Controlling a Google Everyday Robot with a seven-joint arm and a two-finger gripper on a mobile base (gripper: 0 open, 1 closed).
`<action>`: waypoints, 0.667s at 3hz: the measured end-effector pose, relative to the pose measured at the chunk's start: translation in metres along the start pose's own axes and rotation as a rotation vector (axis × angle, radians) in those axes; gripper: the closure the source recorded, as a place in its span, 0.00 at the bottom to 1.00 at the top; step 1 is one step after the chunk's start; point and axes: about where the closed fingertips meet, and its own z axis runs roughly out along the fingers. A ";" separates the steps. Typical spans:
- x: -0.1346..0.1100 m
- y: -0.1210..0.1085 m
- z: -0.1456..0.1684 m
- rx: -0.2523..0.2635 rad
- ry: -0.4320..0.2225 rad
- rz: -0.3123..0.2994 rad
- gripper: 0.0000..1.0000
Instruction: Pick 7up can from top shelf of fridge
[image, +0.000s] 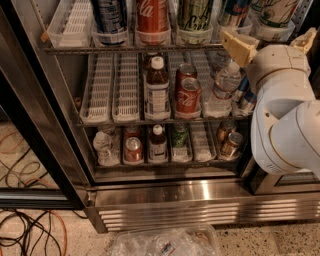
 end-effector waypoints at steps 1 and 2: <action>0.000 0.000 0.000 0.000 0.000 0.000 0.21; 0.000 0.000 0.000 0.000 0.000 0.000 0.38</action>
Offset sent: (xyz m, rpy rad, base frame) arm 0.0000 0.0000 0.0000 0.0000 0.0000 0.0000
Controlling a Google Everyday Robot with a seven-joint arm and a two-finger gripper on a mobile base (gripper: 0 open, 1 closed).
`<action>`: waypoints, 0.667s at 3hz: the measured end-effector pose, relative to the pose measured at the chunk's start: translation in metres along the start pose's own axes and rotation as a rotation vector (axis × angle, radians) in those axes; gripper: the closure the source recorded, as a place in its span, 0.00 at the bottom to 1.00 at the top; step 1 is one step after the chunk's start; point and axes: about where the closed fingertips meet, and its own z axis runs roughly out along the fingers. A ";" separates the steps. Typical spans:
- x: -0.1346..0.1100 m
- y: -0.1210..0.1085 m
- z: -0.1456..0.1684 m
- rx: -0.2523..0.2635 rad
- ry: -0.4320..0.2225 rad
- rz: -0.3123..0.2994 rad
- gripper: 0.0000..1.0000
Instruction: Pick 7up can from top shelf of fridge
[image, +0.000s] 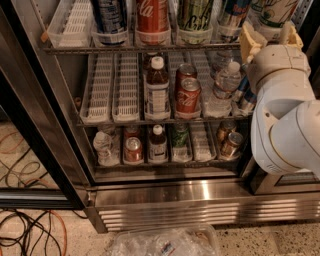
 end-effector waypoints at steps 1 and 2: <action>0.000 0.000 0.000 0.000 0.000 0.000 0.27; 0.000 0.000 0.000 0.000 0.000 0.000 0.18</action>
Offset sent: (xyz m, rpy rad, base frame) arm 0.0000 0.0000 0.0000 0.0000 0.0000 0.0000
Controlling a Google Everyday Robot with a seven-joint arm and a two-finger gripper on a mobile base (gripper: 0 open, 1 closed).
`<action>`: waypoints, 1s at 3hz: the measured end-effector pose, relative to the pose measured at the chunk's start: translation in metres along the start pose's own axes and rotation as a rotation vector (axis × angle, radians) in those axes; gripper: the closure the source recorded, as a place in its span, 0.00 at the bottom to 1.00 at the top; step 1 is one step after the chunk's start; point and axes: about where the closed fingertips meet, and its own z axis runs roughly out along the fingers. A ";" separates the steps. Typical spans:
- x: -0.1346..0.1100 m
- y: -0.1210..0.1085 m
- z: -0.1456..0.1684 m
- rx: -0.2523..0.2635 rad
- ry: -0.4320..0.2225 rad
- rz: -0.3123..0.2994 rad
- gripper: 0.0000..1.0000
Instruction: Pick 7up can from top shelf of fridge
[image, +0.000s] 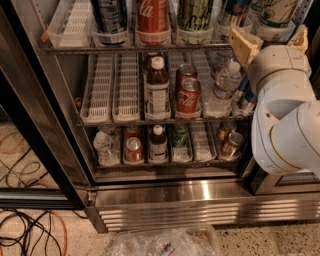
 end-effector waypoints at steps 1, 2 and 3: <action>0.000 0.000 0.000 0.001 -0.001 0.000 0.31; -0.004 -0.002 0.002 0.010 -0.009 0.002 0.33; -0.008 -0.005 0.006 0.024 -0.020 0.010 0.29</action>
Offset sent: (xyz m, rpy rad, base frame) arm 0.0018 -0.0045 0.0083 0.0059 -0.0208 -0.0206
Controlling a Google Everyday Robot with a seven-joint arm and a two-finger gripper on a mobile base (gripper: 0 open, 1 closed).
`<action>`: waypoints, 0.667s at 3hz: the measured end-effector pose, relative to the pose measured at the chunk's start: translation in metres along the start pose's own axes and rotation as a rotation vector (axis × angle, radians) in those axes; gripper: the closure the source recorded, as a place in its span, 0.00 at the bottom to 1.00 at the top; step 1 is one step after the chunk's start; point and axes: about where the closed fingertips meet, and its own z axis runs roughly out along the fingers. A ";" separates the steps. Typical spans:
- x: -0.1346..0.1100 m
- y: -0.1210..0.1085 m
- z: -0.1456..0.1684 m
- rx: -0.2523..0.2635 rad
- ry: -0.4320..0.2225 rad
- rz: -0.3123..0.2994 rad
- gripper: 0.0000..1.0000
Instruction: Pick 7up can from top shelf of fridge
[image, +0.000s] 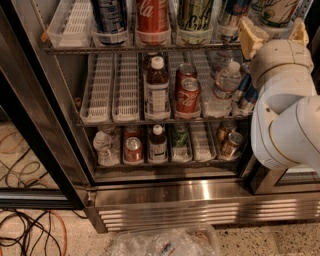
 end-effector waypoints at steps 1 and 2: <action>-0.003 -0.005 0.007 0.018 -0.004 0.014 0.32; -0.001 -0.009 0.016 0.032 0.004 0.030 0.38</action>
Offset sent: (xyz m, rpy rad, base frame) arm 0.0230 -0.0188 0.0047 0.0621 0.0041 -0.0346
